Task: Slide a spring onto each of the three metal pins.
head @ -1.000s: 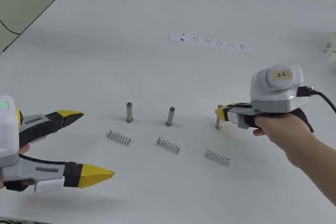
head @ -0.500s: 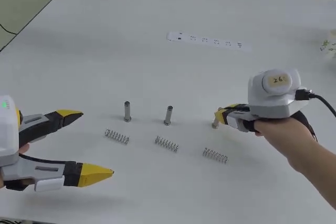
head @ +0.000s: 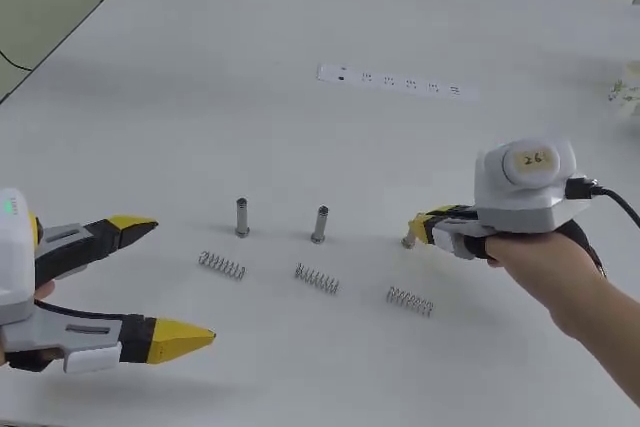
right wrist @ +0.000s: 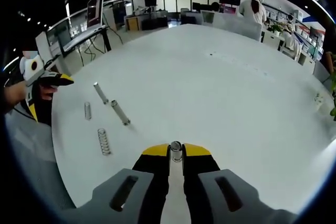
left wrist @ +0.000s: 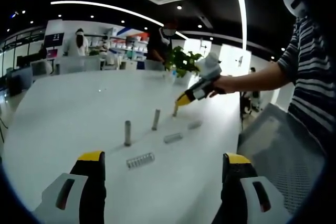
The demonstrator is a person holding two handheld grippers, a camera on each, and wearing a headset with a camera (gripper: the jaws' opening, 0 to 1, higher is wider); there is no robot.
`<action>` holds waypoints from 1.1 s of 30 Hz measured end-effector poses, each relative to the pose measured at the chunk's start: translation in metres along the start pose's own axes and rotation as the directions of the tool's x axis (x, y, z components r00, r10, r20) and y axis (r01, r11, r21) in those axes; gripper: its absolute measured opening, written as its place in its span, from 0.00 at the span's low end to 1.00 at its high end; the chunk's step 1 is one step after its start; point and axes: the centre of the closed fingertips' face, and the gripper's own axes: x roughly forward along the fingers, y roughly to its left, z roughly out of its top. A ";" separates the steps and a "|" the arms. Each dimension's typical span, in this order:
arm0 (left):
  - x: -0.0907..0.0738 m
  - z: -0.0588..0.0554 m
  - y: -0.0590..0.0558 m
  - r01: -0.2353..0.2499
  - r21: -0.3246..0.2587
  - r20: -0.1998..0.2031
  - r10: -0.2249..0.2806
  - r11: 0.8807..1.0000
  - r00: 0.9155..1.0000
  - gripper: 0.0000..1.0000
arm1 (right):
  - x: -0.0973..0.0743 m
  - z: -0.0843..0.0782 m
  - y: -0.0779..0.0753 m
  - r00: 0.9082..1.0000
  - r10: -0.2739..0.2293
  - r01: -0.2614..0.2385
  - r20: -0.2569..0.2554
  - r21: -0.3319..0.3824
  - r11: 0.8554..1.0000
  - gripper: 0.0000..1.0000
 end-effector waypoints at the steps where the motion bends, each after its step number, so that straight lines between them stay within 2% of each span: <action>1: 0.000 0.000 0.000 0.002 0.000 -0.001 -0.002 1.000 1.000 0.89 | 0.000 0.000 0.000 1.000 0.001 -0.001 0.001 0.002 1.000 0.07; 8: -0.001 0.003 0.000 -0.001 0.002 0.004 0.001 1.000 1.000 0.89 | 0.002 0.002 -0.001 1.000 0.004 -0.004 0.010 -0.003 1.000 0.16; 15: -0.001 0.001 -0.001 -0.001 0.003 -0.001 0.001 1.000 1.000 0.90 | 0.002 0.000 -0.001 1.000 0.006 -0.006 0.008 0.012 1.000 0.24; 33: -0.003 -0.005 -0.001 -0.010 -0.014 -0.006 0.010 1.000 1.000 0.91 | 0.002 -0.005 0.000 1.000 0.020 -0.021 0.017 0.035 0.999 0.34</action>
